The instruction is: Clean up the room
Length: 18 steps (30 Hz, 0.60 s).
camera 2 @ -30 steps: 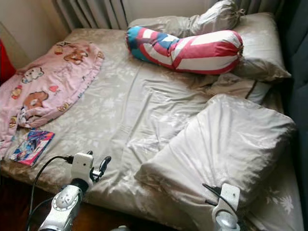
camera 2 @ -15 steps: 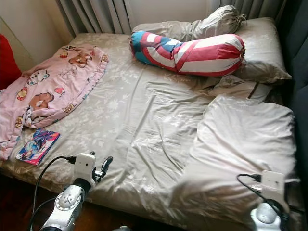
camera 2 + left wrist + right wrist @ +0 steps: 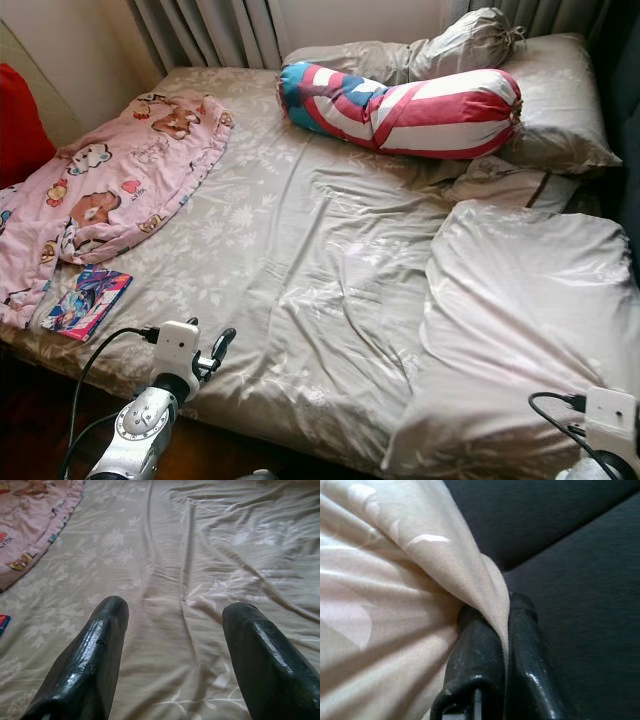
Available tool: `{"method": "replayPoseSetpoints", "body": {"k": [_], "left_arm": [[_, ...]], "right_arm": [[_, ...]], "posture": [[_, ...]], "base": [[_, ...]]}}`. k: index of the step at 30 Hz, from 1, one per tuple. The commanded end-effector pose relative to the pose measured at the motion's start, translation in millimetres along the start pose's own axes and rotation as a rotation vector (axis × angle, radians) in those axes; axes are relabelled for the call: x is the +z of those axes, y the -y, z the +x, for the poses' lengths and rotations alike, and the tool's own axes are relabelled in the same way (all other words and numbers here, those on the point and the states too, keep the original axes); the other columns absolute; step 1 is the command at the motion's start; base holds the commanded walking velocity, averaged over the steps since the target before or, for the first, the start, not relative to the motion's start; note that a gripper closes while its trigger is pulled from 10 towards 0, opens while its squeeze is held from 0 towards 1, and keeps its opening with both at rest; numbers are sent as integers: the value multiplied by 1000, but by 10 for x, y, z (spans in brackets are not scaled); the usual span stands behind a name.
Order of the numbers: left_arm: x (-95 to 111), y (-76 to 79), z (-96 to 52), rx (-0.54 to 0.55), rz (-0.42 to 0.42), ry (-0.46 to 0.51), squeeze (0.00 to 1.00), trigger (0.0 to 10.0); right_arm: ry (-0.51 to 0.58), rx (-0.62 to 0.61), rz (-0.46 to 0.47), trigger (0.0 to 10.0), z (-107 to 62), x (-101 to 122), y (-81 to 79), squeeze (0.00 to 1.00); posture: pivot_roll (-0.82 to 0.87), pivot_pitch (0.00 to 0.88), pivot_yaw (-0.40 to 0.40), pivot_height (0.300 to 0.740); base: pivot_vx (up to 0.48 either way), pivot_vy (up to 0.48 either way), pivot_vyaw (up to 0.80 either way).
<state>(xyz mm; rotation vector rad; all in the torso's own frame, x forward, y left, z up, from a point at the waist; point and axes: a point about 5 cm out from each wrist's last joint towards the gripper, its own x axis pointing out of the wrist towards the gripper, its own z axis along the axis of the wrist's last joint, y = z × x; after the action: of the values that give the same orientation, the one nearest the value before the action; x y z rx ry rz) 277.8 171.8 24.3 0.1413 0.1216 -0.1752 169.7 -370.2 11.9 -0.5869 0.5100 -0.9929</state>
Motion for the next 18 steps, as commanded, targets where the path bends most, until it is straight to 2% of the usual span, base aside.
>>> {"method": "replayPoseSetpoints", "body": {"k": [1,6,10,11,12,13,14,18], "left_arm": [[-32,-48,-31,14,-5,-8,0,10000],[-34,-52,-28,12,-5,-9,0,10000],[-53,-39,-35,6,-2,-18,0,10000],[-55,-41,-39,6,-2,-19,0,10000],[-55,-41,-39,6,-2,-19,0,10000],[-58,-41,-42,6,-1,-20,0,10000],[-65,-44,-46,5,0,-23,0,10000],[-73,-44,-47,6,0,-28,0,10000]], "right_arm": [[7,-170,16,10000,124,-2,317,0],[-23,-174,38,10000,123,-43,350,0],[-57,-143,57,10000,54,-89,238,0],[-60,-138,62,10000,40,-92,215,216],[-60,-138,62,10000,40,-92,215,216],[-63,-129,63,10000,33,-94,198,561],[-69,-111,68,10000,17,-97,164,671],[-78,-92,77,10000,1,-105,132,635]], "posture": [[-17,90,84,740],[-21,91,86,740],[-19,93,87,740],[-14,94,88,740],[-14,94,88,740],[-13,94,88,740],[-12,94,88,740],[-11,94,87,740]], "base": [[0,0,0],[0,0,0],[0,0,0],[0,0,0],[0,0,0],[0,0,0],[0,0,0],[0,0,0]]}}
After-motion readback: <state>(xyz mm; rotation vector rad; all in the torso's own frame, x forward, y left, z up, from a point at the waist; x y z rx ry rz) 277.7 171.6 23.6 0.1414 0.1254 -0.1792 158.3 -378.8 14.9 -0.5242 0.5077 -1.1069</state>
